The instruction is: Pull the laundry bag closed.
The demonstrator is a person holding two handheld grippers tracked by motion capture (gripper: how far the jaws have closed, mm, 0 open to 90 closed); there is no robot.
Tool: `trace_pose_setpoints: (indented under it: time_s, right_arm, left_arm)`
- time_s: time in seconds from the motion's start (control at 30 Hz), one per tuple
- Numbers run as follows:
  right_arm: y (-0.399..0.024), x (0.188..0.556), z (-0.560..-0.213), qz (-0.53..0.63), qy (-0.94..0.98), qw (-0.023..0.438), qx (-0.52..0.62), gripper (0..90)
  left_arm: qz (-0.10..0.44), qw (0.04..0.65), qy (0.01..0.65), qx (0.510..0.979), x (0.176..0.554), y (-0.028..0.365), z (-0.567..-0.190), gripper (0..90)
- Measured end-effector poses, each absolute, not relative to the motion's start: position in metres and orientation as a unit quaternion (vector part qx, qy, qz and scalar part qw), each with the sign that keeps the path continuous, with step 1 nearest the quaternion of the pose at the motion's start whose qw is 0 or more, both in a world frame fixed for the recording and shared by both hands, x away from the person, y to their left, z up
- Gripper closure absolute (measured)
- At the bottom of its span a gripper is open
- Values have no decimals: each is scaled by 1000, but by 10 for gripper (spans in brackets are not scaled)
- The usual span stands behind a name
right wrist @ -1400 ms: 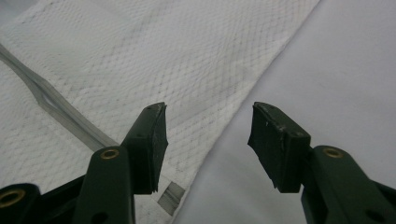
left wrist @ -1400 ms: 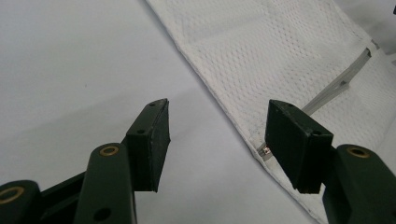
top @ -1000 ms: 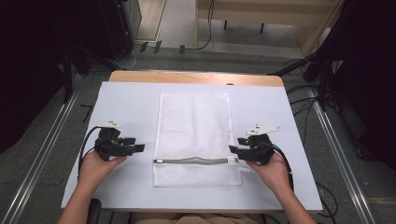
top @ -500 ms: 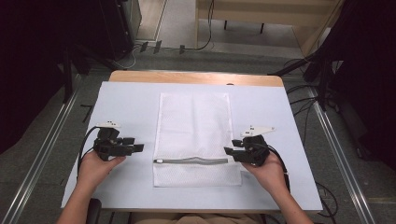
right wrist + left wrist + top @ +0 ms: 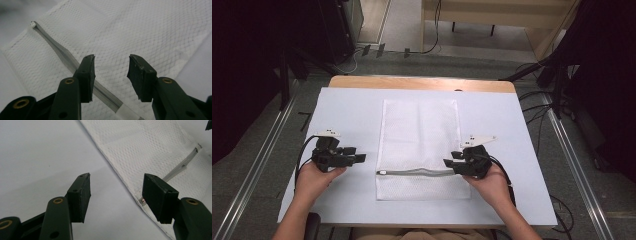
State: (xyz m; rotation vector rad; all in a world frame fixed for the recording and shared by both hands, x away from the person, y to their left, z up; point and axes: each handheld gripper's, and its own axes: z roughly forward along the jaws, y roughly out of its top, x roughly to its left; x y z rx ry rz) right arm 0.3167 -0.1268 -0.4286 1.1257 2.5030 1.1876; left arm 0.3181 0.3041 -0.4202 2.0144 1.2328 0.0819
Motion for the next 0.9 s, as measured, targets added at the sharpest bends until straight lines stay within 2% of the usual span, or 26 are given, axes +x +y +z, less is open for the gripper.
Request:
trace_pose_setpoints:
  time_s: [0.9]
  right_arm:
    - [-82, 316, -422, 396, 855, 58, 330, 634]
  left_arm:
    - [39, 379, 483, 788, 318, 304, -420, 400]
